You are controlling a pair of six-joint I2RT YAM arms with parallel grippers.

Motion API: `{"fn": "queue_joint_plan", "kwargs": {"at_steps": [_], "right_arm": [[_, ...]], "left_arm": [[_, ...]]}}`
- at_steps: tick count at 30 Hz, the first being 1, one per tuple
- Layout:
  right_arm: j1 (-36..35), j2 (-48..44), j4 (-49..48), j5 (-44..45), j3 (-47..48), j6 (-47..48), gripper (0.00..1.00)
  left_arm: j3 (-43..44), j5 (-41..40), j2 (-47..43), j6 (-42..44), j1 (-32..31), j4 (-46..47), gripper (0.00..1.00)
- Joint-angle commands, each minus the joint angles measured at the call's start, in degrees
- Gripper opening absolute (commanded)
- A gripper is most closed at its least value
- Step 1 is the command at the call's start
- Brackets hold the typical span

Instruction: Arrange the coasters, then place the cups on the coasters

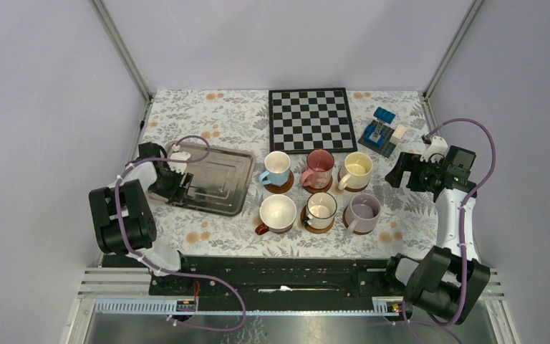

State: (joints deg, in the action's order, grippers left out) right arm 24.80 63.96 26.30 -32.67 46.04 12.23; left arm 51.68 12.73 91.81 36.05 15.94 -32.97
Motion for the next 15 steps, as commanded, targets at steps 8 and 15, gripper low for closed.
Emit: {"fn": "queue_joint_plan", "kwargs": {"at_steps": [8, 15], "right_arm": [[-0.28, -1.11, -0.11, -1.74, 0.49, 0.87, 0.98], [-0.28, -1.12, -0.11, -1.89, 0.46, 0.84, 0.98]], "left_arm": [[-6.78, -1.69, -4.99, -0.77, 0.18, -6.90, 0.69], [-8.03, -0.69, -6.43, -2.05, 0.19, -10.53, 0.69]]}}
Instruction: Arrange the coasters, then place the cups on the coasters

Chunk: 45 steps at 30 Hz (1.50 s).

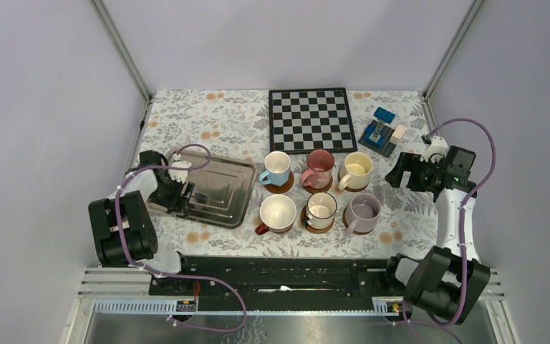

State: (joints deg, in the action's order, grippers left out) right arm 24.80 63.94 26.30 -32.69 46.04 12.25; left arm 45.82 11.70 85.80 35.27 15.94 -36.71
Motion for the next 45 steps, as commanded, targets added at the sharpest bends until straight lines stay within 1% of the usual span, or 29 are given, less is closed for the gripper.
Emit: {"fn": "queue_joint_plan", "kwargs": {"at_steps": [1, 4, 7, 9, 11, 14, 17, 20, 24, 26, 29, 33, 41, 45], "right_arm": [[-0.28, -1.08, -0.10, -1.86, 0.48, 0.84, 0.98], [-0.28, -1.06, -0.17, -2.06, 0.36, 0.83, 0.98], [-0.28, -0.85, -0.09, -2.48, 0.48, 0.67, 0.98], [-0.28, -0.83, -0.11, -2.66, 0.43, 0.67, 0.98], [-0.28, -0.96, 0.18, -2.68, 0.53, 0.74, 0.98], [-0.28, -1.42, -0.01, -2.31, 0.29, 0.81, 0.98], [-0.28, -1.62, 0.28, -2.13, 0.28, 0.83, 0.98], [-0.32, -1.96, 0.16, -1.92, 0.28, 0.80, 0.98], [-0.28, -1.74, 0.16, -2.29, 0.42, 0.54, 0.98], [-0.28, -1.62, 0.26, -2.36, 0.50, 0.58, 0.98], [-0.28, -1.68, 0.34, -2.10, 0.46, 0.78, 0.98], [-0.28, -1.55, 0.16, -2.04, 0.34, 0.80, 0.98], [-0.30, -0.95, 0.00, -2.03, 0.32, 0.92, 0.98], [-0.28, -0.67, -0.11, -2.18, 0.30, 0.94, 0.98]], "left_arm": [[-2.18, 0.60, -0.45, -1.50, 0.15, -7.63, 0.69], [-1.18, 2.13, -1.45, -1.97, 0.30, -9.80, 0.69], [3.91, 2.27, -3.12, -2.78, 0.44, -8.50, 0.70], [8.93, 1.67, -2.25, -3.12, 0.58, -6.50, 0.70], [14.65, 1.16, 0.56, -3.82, 0.73, -5.48, 0.70], [23.57, 1.25, 7.18, -5.48, 1.15, -5.47, 0.68], [28.91, 0.30, 13.46, -5.96, 1.33, -4.87, 0.65], [31.63, -0.99, 17.53, -6.25, 1.75, -3.13, 0.63], [33.63, -3.05, 21.64, -6.30, 2.79, 0.19, 0.63], [34.15, -3.85, 23.49, -6.01, 3.77, 1.52, 0.60], [33.54, -5.01, 25.51, -5.04, 5.20, 3.42, 0.57], [31.94, -4.32, 26.79, -3.81, 7.55, 4.10, 0.53], [26.84, -0.95, 25.39, -2.05, 12.26, 3.52, 0.31], [24.52, 0.40, 23.95, -2.11, 14.31, 2.64, 0.26]]}}
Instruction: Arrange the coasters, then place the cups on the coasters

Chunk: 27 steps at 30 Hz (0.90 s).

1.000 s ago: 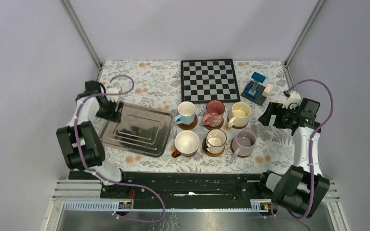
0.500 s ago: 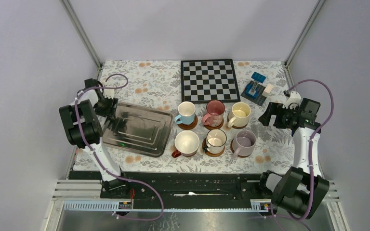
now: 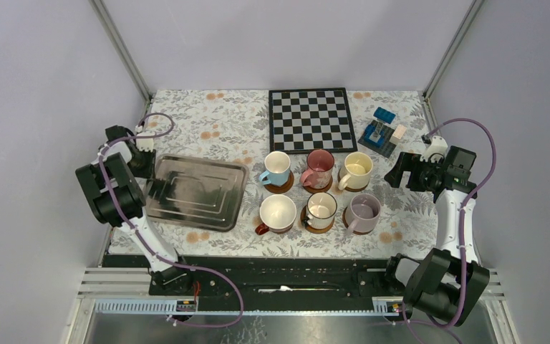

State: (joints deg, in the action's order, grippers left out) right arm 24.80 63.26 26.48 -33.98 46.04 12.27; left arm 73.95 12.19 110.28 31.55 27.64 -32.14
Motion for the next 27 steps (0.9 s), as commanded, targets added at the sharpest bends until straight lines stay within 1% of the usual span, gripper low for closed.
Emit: {"fn": "queue_joint_plan", "kwargs": {"at_steps": [1, 3, 10, 14, 15, 18, 23, 27], "right_arm": [[-0.32, 0.08, -0.24, -0.92, 0.33, 0.91, 0.98], [-0.28, 0.03, -0.28, -0.94, 0.25, 0.92, 0.98], [-0.28, -0.16, -0.26, -0.76, 0.12, 1.09, 0.98], [-0.28, -0.03, -0.24, -1.00, 0.25, 1.18, 0.98], [-0.28, -0.07, -0.21, -1.07, 0.27, 1.20, 0.98], [-0.28, -0.18, -0.10, -1.39, 0.31, 1.19, 0.98], [-0.28, -0.19, 0.43, -1.93, 1.07, 1.47, 0.98], [-0.28, 0.80, 2.75, -2.55, 3.11, 4.53, 0.98]], "left_arm": [[-3.90, 0.40, -0.73, 1.37, 3.23, -2.66, 0.25], [-4.96, 1.37, -1.30, 0.91, 3.70, -3.56, 0.22], [-10.40, 3.33, -3.68, -1.53, 4.70, -4.62, 0.20], [-11.26, 3.05, -4.77, -1.76, 5.61, -4.32, 0.20], [-11.14, 2.79, -5.07, -1.66, 5.73, -4.33, 0.22], [-11.02, 2.95, -6.78, -1.88, 5.91, -4.33, 0.32], [-10.59, 4.91, -12.11, -2.37, 5.70, -4.28, 0.51], [-9.04, 5.95, -16.18, -3.12, 4.37, -4.68, 0.64]]}}
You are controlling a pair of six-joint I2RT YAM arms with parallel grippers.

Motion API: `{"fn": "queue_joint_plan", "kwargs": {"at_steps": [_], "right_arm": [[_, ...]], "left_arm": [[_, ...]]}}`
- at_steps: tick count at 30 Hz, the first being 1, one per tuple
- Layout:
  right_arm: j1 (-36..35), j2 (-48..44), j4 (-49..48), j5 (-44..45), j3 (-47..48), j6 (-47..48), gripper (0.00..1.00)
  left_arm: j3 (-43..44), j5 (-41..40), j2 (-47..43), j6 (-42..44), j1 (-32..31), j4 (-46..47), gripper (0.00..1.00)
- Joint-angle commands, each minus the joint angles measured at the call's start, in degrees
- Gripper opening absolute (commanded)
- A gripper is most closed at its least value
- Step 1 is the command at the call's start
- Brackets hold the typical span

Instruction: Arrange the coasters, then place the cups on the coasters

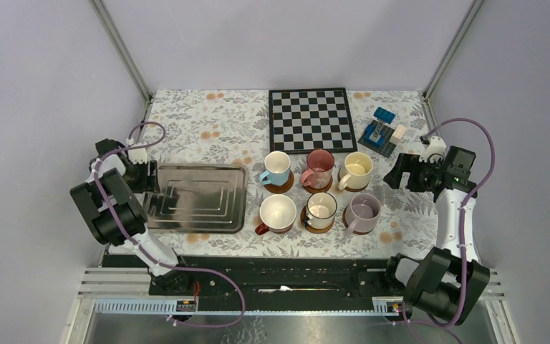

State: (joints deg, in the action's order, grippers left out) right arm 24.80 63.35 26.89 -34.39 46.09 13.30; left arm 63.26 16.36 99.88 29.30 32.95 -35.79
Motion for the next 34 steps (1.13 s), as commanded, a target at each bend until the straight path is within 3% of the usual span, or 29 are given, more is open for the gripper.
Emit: {"fn": "queue_joint_plan", "kwargs": {"at_steps": [1, 8, 16, 20, 28, 34], "right_arm": [[-0.28, 1.04, 3.03, -2.09, 3.70, 4.39, 0.98], [-0.28, 4.36, 5.36, -3.88, 10.20, 6.05, 0.98], [-2.49, 11.27, 10.10, -4.56, 20.97, 8.07, 0.98], [-7.18, 11.99, 9.19, 0.50, 21.26, 8.11, 0.98], [-10.73, 9.31, 5.52, 4.10, 15.18, 8.54, 0.98], [-10.73, 9.38, 4.05, 3.22, 13.55, 7.58, 0.98]], "left_arm": [[2.00, 1.88, -6.79, -1.17, -1.47, -1.10, 0.68], [7.06, 0.12, -12.73, -3.43, -11.43, -2.36, 0.98], [22.79, -4.39, -12.20, -9.99, -31.64, -7.54, 0.99], [22.19, -1.41, -12.40, -16.84, -36.69, -4.98, 0.99], [8.36, -1.25, -18.91, -22.86, -37.63, 4.32, 0.99], [4.35, -2.66, -21.29, -25.43, -37.61, 7.22, 0.99]]}}
